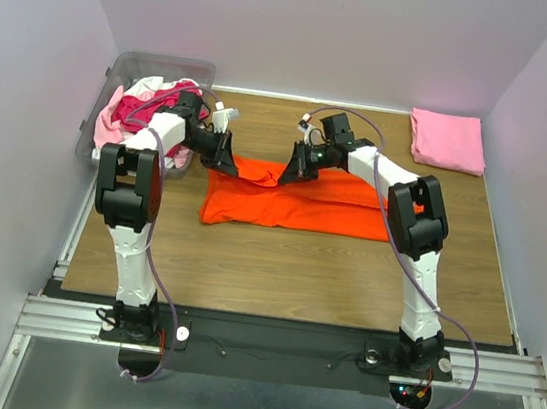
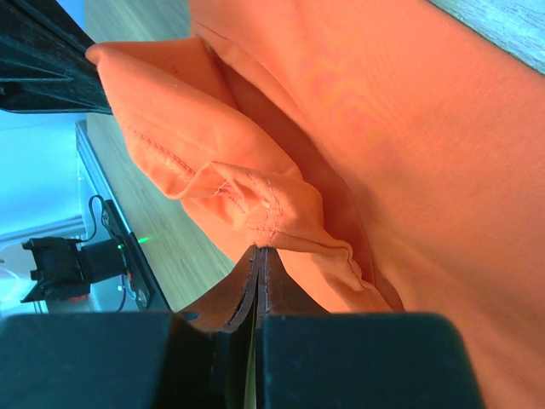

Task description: Fold and stack the t-shirts

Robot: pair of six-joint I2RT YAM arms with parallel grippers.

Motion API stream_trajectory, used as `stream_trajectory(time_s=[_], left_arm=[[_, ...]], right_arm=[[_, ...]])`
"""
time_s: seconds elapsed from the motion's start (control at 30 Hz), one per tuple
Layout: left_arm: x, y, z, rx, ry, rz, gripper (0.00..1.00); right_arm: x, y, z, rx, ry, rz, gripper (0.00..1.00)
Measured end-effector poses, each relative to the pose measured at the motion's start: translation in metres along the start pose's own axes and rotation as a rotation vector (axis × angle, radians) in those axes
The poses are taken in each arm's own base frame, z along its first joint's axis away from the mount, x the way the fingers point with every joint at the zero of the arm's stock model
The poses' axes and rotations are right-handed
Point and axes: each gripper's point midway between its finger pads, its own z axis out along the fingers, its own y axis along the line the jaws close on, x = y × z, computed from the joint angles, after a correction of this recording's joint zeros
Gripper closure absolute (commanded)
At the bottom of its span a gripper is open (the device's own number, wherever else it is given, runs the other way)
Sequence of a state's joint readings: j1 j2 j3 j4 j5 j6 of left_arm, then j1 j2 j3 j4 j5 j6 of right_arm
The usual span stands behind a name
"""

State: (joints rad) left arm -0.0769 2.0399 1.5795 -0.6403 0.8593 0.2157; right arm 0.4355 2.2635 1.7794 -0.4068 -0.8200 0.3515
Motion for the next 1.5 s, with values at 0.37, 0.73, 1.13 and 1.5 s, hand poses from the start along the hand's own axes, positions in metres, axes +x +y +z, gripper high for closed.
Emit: stream_trajectory(time_s=[0.37, 0.73, 1.13, 1.5], left_arm=[[0.068, -0.003, 0.008, 0.019, 0.093, -0.112, 0.93], [0.088, -0.013, -0.004, 0.002, 0.12, -0.084, 0.66], [0.032, -0.019, -0.032, -0.162, -0.026, 0.064, 0.67], [0.041, 0.039, 0.018, -0.393, 0.052, -0.018, 0.7]], right_arm=[[-0.004, -0.012, -0.019, 0.0, -0.022, -0.007, 0.64], [0.005, -0.017, -0.082, 0.068, -0.045, -0.11, 0.6], [0.064, -0.145, -0.227, 0.501, -0.024, 0.045, 0.69], [0.129, -0.21, -0.266, 0.794, 0.169, 0.096, 0.72]])
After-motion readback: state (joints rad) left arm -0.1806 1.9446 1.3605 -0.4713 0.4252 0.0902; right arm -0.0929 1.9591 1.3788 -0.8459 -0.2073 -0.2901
